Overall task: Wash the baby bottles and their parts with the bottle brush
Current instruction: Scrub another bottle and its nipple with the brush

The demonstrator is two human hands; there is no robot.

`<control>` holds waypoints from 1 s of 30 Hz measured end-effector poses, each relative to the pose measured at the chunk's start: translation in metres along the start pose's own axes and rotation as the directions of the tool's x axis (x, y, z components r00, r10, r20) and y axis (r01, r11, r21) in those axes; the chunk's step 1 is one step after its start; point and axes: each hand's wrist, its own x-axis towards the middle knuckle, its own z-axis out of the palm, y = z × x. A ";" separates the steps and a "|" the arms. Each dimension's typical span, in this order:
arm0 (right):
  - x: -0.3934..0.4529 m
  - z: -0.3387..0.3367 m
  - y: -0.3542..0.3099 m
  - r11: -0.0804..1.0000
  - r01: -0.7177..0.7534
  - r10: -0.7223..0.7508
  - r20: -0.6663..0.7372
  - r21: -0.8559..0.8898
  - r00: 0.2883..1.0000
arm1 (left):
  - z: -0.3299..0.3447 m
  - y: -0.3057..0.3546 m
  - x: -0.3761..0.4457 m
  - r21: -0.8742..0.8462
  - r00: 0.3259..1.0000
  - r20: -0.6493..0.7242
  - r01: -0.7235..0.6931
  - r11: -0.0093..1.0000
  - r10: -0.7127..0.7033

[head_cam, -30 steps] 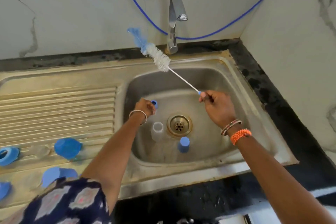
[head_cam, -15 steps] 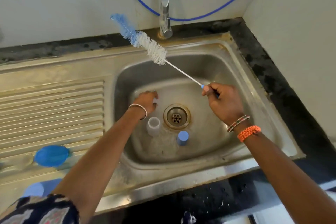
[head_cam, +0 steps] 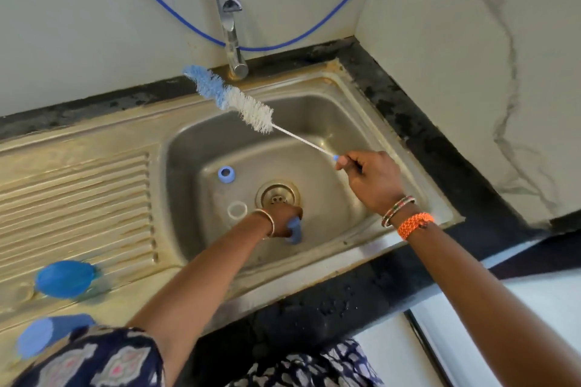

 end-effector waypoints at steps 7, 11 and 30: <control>0.005 -0.012 -0.004 0.978 0.154 -0.181 -0.203 -0.142 0.962 | -0.070 0.005 -0.042 -0.974 0.893 -0.175 -0.218 -0.057 -0.415; 0.002 -0.015 -0.023 0.975 0.207 -0.222 -0.352 -0.079 0.909 | -0.124 -0.010 -0.096 -0.726 0.740 -0.286 -0.582 -0.367 -0.608; 0.000 -0.029 -0.025 0.916 0.324 -0.401 -0.572 -0.237 0.716 | -0.202 -0.060 -0.208 -0.842 0.362 -0.357 -0.525 0.129 -0.861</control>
